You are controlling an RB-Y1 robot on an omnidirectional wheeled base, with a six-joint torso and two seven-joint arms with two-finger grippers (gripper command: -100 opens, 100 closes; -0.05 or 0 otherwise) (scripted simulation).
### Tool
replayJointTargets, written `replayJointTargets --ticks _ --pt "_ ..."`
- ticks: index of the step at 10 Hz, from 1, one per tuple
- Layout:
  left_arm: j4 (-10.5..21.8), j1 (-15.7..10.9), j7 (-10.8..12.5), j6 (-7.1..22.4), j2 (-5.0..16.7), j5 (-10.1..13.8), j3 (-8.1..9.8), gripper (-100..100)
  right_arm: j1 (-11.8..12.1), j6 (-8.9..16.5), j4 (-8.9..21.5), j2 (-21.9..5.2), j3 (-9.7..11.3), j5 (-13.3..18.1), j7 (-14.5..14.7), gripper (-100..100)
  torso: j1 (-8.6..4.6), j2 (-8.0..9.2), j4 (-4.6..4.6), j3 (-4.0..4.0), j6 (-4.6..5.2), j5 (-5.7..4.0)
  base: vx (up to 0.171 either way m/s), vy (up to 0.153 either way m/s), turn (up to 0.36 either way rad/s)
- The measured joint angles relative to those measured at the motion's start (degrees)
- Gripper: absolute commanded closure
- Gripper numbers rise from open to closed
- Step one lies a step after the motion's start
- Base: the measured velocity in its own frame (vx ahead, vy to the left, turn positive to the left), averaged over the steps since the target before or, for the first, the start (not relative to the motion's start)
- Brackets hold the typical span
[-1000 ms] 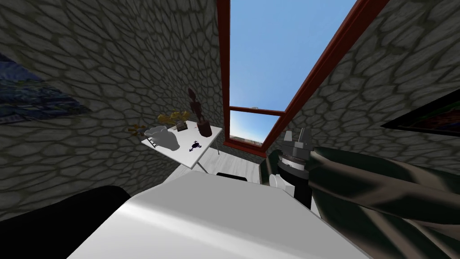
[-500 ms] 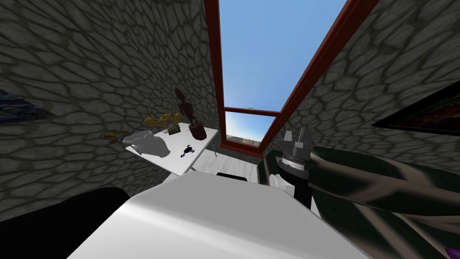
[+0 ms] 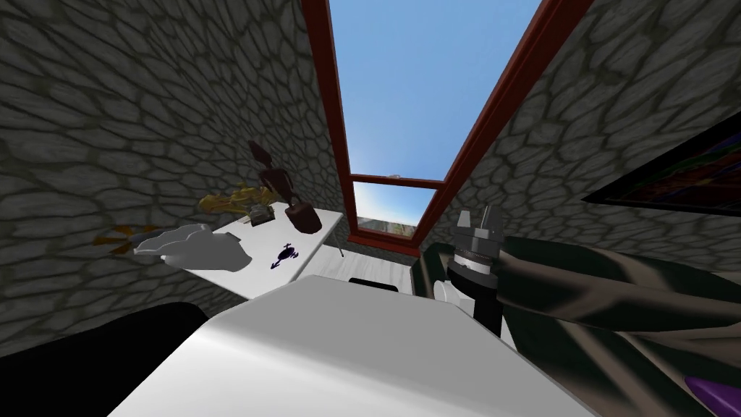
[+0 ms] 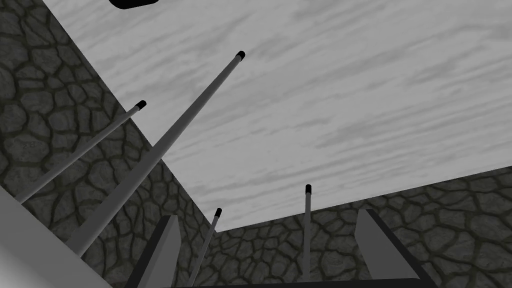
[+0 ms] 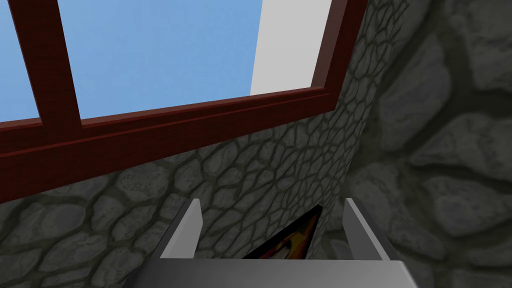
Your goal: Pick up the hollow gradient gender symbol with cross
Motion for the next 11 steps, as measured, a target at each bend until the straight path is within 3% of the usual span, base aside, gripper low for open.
replayJointTargets --ticks 2,4,6,7,9,11 --pt "2.60 0.67 1.37 -0.14 3.24 1.11 -1.81 -100 0.01 0.00 0.00 0.00 0.00 0.00 0.00 0 -0.01 -0.15 -0.04 -0.10 -0.03 0.01 0.139 -0.052 -0.115" --pt "5.44 2.87 1.33 -1.31 6.09 2.70 -2.99 -100 0.01 0.00 0.00 0.00 0.00 0.00 0.00 0 -0.18 -0.23 -0.05 -0.14 0.00 -0.03 0.154 -0.071 -0.144" --pt "8.06 1.66 2.98 -1.88 8.22 2.87 -5.19 -100 0.01 0.00 0.00 0.00 0.00 0.00 0.00 0 -0.10 -0.11 -0.02 -0.06 -0.05 -0.01 0.164 -0.045 -0.158" --pt "7.50 3.50 2.93 -1.57 10.35 4.64 -4.88 -100 0.01 0.00 0.00 0.00 0.00 0.00 0.00 0 -0.06 -0.26 -0.06 -0.16 0.01 -0.01 0.125 -0.008 -0.088" --pt "8.75 3.59 3.26 -2.36 11.31 5.10 -5.43 -100 0.00 0.00 0.00 0.00 -0.01 0.00 0.00 0 0.08 0.19 0.04 0.10 -0.09 0.04 0.060 -0.005 -0.044" --pt "10.32 3.15 4.01 -3.29 12.49 5.87 -6.84 -100 0.01 0.00 0.00 0.00 0.00 0.00 0.00 0 -0.02 -0.16 -0.03 -0.09 0.01 0.02 0.197 -0.024 -0.223"
